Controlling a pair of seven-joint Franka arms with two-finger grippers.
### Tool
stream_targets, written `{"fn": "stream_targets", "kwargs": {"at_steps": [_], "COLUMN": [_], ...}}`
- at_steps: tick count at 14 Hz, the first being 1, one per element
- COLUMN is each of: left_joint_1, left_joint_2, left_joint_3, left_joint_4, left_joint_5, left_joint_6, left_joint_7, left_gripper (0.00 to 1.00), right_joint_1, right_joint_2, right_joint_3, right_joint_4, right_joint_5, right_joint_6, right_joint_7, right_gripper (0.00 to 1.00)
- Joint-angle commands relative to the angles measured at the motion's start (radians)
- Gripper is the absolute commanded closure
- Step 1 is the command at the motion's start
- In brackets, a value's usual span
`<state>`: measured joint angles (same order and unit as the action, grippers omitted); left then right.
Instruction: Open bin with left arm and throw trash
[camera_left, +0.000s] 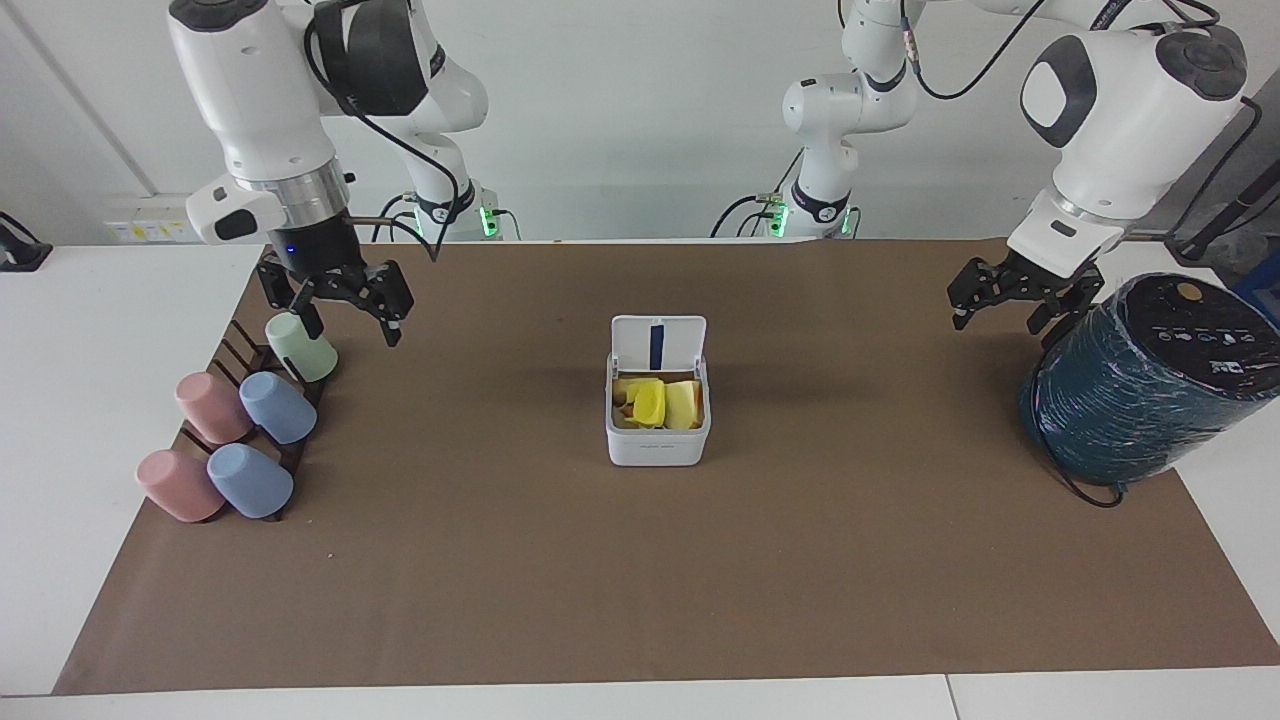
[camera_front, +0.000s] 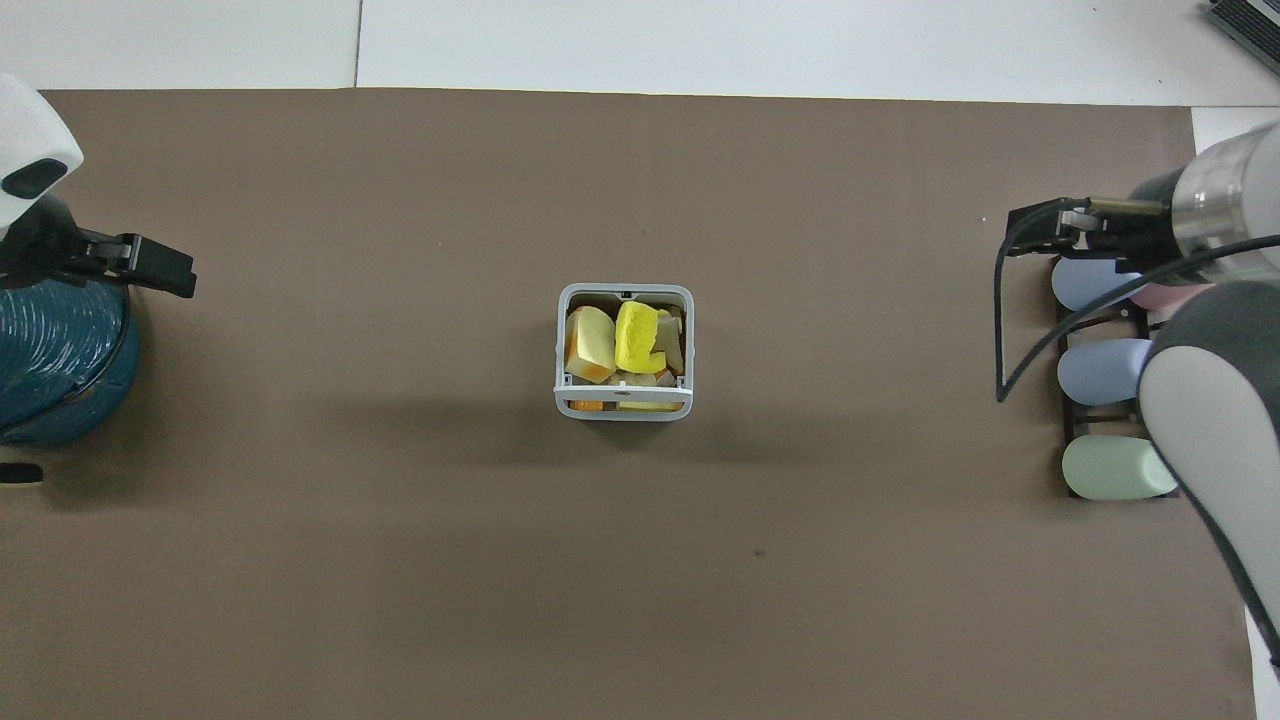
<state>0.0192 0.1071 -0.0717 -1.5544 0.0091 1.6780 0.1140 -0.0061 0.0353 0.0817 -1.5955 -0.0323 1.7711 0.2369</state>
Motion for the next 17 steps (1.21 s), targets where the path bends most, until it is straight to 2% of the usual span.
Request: {"fn": "stream_targets", "kwargs": {"at_steps": [1, 2, 4, 8, 10, 14, 17], "left_joint_1": [-0.004, -0.005, -0.005, -0.004, -0.005, -0.007, -0.007], "left_joint_2": [-0.026, -0.027, -0.027, -0.027, -0.027, -0.027, -0.029], "left_joint_3": [-0.003, -0.003, -0.003, -0.003, -0.003, -0.007, -0.010], "left_joint_4": [-0.033, -0.033, -0.033, -0.033, -0.033, -0.035, -0.035], "left_joint_5": [0.003, 0.003, 0.003, 0.003, 0.003, 0.003, 0.003], "left_joint_6": [0.023, 0.022, 0.022, 0.020, 0.019, 0.020, 0.019], "left_joint_7": [0.001, 0.001, 0.001, -0.001, -0.005, -0.137, -0.136], "left_gripper": [0.00, 0.00, 0.00, 0.00, 0.00, 0.00, 0.00], "right_joint_1": [-0.012, -0.002, 0.006, 0.017, 0.015, 0.017, 0.020], "right_joint_2": [0.006, 0.005, -0.011, -0.026, -0.026, -0.029, -0.031], "right_joint_3": [-0.034, -0.051, -0.079, -0.083, -0.092, -0.112, -0.111], "right_joint_4": [0.083, 0.089, 0.082, 0.081, 0.089, 0.091, 0.088], "right_joint_5": [-0.018, -0.011, 0.000, -0.017, -0.018, -0.003, -0.001], "right_joint_6": [-0.157, -0.204, -0.219, -0.246, -0.274, -0.309, -0.308], "right_joint_7": [-0.074, -0.077, -0.080, -0.091, -0.186, -0.195, -0.191], "right_gripper": [0.00, 0.00, 0.00, 0.00, 0.00, 0.00, 0.00]}}
